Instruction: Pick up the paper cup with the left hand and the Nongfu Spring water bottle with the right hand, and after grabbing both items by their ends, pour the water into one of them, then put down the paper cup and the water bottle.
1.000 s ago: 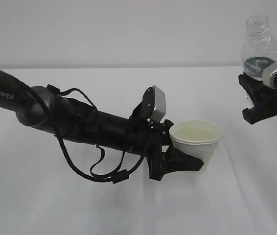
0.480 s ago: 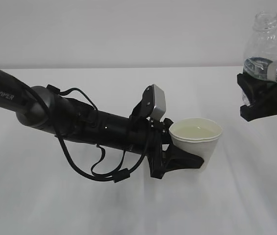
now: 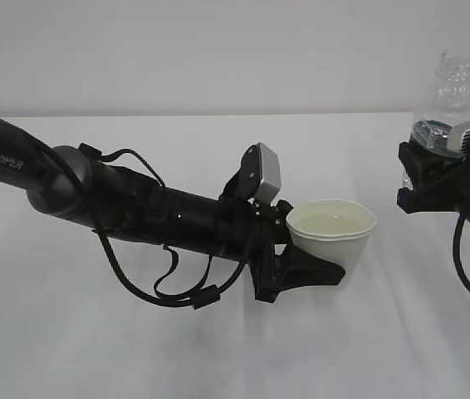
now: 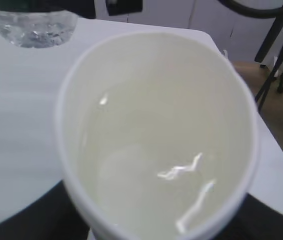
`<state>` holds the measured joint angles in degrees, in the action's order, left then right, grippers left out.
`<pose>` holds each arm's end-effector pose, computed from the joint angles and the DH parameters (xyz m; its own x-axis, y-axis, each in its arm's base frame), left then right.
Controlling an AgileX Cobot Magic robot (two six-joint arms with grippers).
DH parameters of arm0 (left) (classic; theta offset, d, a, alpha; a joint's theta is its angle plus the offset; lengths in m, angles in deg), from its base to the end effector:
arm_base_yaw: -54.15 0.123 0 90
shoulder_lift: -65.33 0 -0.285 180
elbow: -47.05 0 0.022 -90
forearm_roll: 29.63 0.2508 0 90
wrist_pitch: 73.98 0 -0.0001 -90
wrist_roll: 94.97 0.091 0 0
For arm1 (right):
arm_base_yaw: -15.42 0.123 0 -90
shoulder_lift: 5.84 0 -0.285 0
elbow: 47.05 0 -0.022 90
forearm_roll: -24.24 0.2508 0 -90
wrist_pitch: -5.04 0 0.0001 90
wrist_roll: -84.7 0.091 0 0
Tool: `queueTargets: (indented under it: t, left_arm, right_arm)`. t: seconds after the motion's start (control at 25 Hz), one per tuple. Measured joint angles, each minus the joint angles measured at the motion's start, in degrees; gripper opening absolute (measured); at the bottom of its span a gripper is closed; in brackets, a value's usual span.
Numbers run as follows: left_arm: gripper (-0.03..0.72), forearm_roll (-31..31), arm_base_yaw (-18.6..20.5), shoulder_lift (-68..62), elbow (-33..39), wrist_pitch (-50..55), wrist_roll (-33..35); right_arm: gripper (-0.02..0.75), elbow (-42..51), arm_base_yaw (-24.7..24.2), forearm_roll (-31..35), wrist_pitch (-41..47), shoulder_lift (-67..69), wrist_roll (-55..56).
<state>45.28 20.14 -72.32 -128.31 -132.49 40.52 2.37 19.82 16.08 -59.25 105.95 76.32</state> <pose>0.3117 -0.3006 0.1047 -0.1001 0.2812 -0.9544 0.9937 -0.0200 -0.1101 0.2952 0.0344 0.1460 -0.0795 -0.2119 -0.9741 -0.2239 0.9560 -0.1897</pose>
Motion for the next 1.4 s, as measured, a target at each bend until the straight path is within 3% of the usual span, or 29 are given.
queueTargets:
  t: [0.44, 1.4]
  left_arm:
    - [0.426, -0.1, 0.7, 0.0, 0.0, 0.6, 0.0]
    - [0.426, 0.4, 0.7, 0.0, 0.0, 0.6, 0.0]
  right_arm:
    - [0.376, -1.0, 0.0, 3.4, 0.0, 6.6, 1.0]
    - [0.376, -9.4, 0.0, 3.6, -0.1, 17.2, 2.7]
